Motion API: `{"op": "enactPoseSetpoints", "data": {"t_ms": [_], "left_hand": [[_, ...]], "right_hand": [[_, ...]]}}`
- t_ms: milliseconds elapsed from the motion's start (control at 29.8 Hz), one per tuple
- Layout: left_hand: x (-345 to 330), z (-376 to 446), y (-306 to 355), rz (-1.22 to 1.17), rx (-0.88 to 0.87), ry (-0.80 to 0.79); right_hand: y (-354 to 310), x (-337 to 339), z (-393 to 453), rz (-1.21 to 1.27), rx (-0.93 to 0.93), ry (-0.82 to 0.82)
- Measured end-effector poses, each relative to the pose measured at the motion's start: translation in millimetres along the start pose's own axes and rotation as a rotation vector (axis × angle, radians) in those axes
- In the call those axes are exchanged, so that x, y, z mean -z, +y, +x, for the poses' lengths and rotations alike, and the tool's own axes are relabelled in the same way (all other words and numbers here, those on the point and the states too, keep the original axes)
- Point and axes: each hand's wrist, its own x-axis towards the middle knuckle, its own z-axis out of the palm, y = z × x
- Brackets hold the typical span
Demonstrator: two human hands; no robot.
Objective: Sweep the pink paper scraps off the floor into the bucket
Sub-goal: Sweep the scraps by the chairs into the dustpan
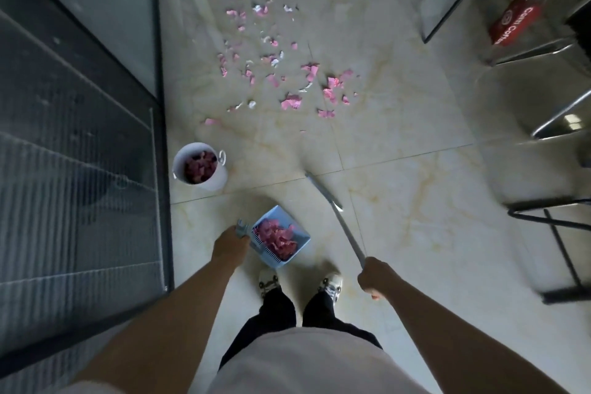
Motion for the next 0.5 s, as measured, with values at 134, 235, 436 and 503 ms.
{"op": "enactPoseSetpoints", "data": {"t_ms": [134,235,436,503], "left_hand": [[-6,6,-17,-0.118,0.088,0.026],[-12,10,-29,-0.157,0.123,0.008],[-4,19,-34,-0.198,0.145,-0.01],[4,24,-36,-0.223,0.156,-0.025]], "right_hand": [[-11,-14,-8,-0.191,0.033,0.008],[-21,-15,-20,-0.333,0.081,-0.029],[-32,24,-30,-0.203,0.061,-0.062],[-35,31,-36,-0.171,0.051,-0.042]]}}
